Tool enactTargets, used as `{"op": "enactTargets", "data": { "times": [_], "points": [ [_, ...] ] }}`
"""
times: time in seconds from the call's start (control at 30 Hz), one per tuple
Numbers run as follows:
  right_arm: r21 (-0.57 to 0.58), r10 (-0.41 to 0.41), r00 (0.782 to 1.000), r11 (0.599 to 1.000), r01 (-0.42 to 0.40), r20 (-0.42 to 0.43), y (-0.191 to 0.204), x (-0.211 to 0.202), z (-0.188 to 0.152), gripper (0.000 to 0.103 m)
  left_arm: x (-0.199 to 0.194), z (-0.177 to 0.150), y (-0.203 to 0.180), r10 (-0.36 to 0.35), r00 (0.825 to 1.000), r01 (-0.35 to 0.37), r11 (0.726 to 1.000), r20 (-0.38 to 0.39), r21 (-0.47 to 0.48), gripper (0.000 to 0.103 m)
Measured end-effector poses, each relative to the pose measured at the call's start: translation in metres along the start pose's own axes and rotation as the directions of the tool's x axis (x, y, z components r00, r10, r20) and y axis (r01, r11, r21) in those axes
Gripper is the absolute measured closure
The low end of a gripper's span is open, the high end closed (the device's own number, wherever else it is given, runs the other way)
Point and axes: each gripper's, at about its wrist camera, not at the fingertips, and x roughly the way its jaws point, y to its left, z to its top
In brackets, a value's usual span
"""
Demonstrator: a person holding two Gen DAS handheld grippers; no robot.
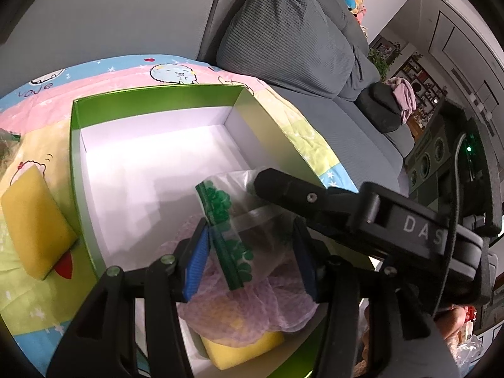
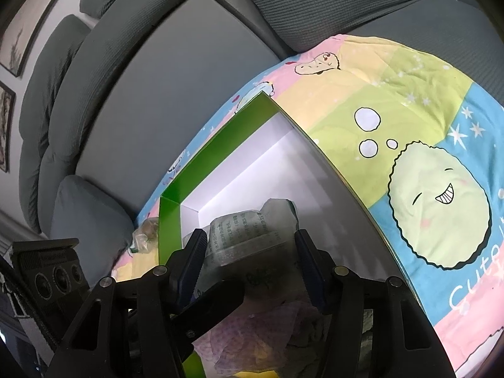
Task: Organize objects
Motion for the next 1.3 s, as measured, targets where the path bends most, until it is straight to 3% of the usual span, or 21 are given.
{"op": "enactTargets", "data": {
  "times": [0.2, 0.33, 0.57, 0.8, 0.9, 1.03, 1.17, 1.3],
  "points": [
    [-0.012, -0.010, 1.000, 1.000, 0.010, 0.022, 0.003, -0.005, 0.000, 0.044, -0.009, 0.002, 0.000, 0.028, 0.999, -0.028, 0.999, 0.026, 0.017, 0.048],
    [-0.022, -0.042, 0.997, 0.999, 0.043, 0.069, 0.005, -0.015, 0.001, 0.044, -0.019, 0.005, 0.004, 0.058, 0.997, -0.059, 0.998, 0.047, 0.018, 0.040],
    [-0.011, -0.031, 0.994, 0.999, 0.032, 0.105, 0.001, -0.025, 0.002, 0.044, -0.049, 0.004, 0.020, 0.089, 0.991, -0.085, 0.996, 0.105, -0.034, 0.031],
    [-0.039, -0.019, 0.993, 0.999, 0.024, 0.121, 0.010, -0.030, 0.001, 0.042, -0.101, -0.016, 0.055, 0.185, 0.964, -0.163, 0.979, 0.193, -0.124, 0.018],
    [-0.068, -0.014, 0.992, 0.997, 0.023, 0.129, 0.020, -0.031, -0.002, 0.032, -0.123, -0.031, 0.080, 0.270, 0.940, -0.235, 0.955, 0.206, -0.180, 0.015],
    [-0.107, 0.006, 0.992, 0.994, 0.007, 0.127, 0.038, -0.031, -0.006, 0.028, -0.153, -0.058, 0.119, 0.415, 0.885, -0.353, 0.894, 0.210, -0.277, 0.015],
    [-0.184, 0.047, 0.990, 0.983, -0.023, 0.130, 0.073, -0.036, -0.016, 0.018, -0.173, -0.082, 0.158, 0.500, 0.842, -0.391, 0.824, 0.202, -0.409, 0.015],
    [-0.247, 0.126, 0.990, 0.963, -0.108, 0.061, 0.129, -0.023, -0.027, 0.011, -0.186, -0.106, 0.197, 0.554, 0.811, -0.403, 0.761, 0.187, -0.509, 0.011]
  ]
}}
